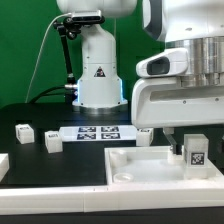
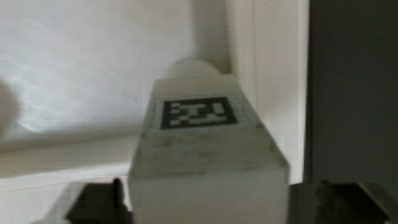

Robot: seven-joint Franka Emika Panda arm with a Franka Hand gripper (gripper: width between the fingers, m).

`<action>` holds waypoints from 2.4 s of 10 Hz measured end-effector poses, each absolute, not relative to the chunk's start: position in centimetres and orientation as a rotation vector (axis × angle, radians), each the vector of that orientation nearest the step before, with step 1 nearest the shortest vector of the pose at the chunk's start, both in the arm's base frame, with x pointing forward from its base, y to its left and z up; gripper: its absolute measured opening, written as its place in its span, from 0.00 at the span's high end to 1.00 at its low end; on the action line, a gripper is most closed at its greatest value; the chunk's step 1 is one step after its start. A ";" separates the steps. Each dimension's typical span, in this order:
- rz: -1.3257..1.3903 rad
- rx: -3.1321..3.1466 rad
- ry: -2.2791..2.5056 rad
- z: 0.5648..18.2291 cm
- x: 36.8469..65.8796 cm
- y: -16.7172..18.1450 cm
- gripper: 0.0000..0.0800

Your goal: Assemble one leg

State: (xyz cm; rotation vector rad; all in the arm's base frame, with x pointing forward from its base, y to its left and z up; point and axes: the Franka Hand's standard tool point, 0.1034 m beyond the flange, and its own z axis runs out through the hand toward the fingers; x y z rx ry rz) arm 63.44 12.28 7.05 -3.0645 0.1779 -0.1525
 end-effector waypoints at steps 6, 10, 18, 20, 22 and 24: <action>-0.148 -3.053 0.301 7.0 63.5 11.6 0.63; -0.134 -2.938 0.862 6.9 63.2 10.5 0.62; -0.158 -2.846 1.188 6.8 63.0 9.4 0.37; -0.157 -2.847 1.189 6.8 63.0 9.3 0.22; -0.157 -2.847 1.189 6.8 63.0 9.3 0.19; -0.156 -2.847 1.189 6.8 63.0 9.3 0.19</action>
Offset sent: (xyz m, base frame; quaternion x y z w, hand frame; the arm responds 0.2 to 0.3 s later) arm 0.0000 0.0000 0.0000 0.0000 0.0000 0.0000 1.0000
